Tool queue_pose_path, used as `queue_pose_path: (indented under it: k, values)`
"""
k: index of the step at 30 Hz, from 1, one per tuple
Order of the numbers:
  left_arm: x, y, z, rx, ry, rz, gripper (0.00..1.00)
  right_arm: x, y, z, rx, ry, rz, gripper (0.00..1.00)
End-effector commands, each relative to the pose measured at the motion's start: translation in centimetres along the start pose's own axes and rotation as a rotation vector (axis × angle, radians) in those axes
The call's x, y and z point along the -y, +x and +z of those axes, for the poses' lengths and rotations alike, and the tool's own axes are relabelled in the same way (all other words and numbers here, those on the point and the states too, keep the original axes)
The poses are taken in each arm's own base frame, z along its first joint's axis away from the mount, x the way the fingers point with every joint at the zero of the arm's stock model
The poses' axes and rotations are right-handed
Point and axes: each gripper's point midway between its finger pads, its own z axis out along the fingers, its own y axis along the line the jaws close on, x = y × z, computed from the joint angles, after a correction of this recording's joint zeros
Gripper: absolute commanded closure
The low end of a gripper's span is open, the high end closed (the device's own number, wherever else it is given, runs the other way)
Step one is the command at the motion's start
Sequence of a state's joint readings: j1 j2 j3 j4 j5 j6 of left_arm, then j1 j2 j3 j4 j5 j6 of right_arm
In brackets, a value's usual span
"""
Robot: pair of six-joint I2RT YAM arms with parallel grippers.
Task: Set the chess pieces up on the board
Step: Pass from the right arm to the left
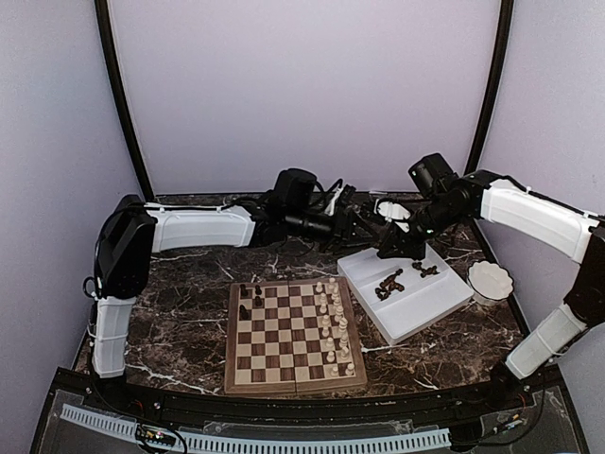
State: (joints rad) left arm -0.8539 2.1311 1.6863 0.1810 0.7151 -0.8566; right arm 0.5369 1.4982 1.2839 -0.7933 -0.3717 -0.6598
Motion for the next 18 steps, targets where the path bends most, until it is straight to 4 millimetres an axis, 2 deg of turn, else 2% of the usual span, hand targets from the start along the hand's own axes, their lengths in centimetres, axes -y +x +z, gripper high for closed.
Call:
queue_pose_path:
  k: [1, 10, 18]
  values:
    - [1.86, -0.12, 0.09, -0.02, 0.04, 0.017, 0.56, 0.54, -1.48, -0.51, 0.03, 0.023, -0.013, 0.89]
    - [2.36, 0.39, 0.75, -0.045, 0.068, 0.019, 0.61, 0.52, -1.72, -0.82, 0.035, 0.024, -0.014, 0.89]
    - [2.75, 0.41, 0.93, -0.051, 0.096, 0.017, 0.81, 0.59, -1.62, -0.86, 0.031, 0.031, -0.015, 0.89]
